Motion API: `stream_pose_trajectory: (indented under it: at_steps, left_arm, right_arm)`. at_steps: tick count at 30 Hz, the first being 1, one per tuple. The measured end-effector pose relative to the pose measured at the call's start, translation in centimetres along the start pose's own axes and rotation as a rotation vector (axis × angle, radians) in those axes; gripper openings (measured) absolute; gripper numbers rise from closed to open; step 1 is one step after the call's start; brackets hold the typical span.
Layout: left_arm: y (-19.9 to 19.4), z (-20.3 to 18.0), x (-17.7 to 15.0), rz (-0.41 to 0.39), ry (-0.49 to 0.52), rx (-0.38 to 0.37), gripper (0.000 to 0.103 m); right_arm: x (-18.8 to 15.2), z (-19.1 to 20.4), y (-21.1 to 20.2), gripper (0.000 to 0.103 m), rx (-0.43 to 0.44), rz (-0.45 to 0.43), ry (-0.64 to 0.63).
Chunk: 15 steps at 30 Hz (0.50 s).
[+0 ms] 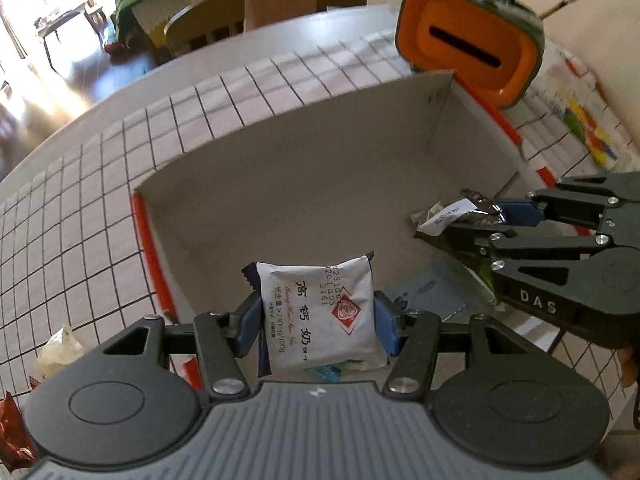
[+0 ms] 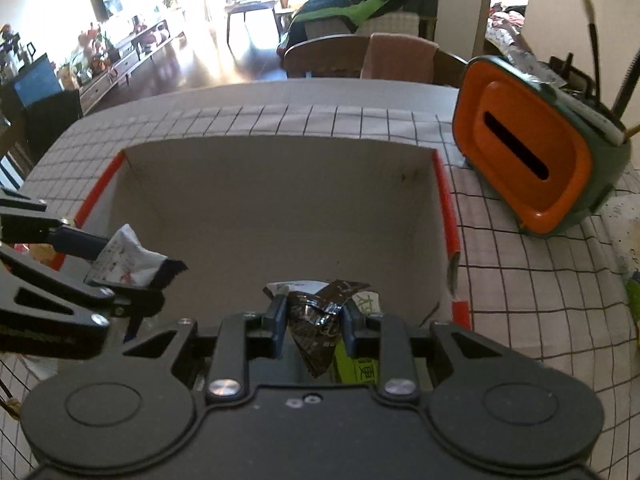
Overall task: Organize snacks
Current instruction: 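Carry both snacks over the red box and open both tools to drop them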
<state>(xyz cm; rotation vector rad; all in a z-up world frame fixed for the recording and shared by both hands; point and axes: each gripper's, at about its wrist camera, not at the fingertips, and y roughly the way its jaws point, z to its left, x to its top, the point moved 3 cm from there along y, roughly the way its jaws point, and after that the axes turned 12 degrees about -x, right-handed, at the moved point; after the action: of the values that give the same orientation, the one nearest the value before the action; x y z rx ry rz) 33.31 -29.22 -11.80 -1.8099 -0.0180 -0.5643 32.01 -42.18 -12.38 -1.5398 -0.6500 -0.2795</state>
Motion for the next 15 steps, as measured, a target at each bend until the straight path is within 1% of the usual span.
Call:
stream_pose_trajectory:
  at_steps: [3,5,8,12,15]
  left_arm:
    - [1.1,0.0,0.3,0.044,-0.001,0.007,0.057]
    - [1.9,0.0,0.4,0.077,-0.003,-0.002,0.058]
    - [2.9,0.1,0.5,0.118,-0.012,-0.001,0.058]
    - [3.5,0.0,0.4,0.127,-0.007,0.011,0.059]
    - [3.8,-0.1,0.4,0.128,-0.009,0.006,0.060]
  right_arm:
    - [0.0,0.0,0.8,0.027,0.003,0.023,-0.023]
    - [-0.1,0.0,1.2,0.027,0.004,0.039,-0.035]
    - [-0.3,-0.2,1.6,0.027,0.012,0.065,-0.027]
    - [-0.8,-0.1,1.7,0.027,0.010,0.079,-0.041]
    - [-1.1,-0.1,1.6,0.027,0.010,0.086,-0.042]
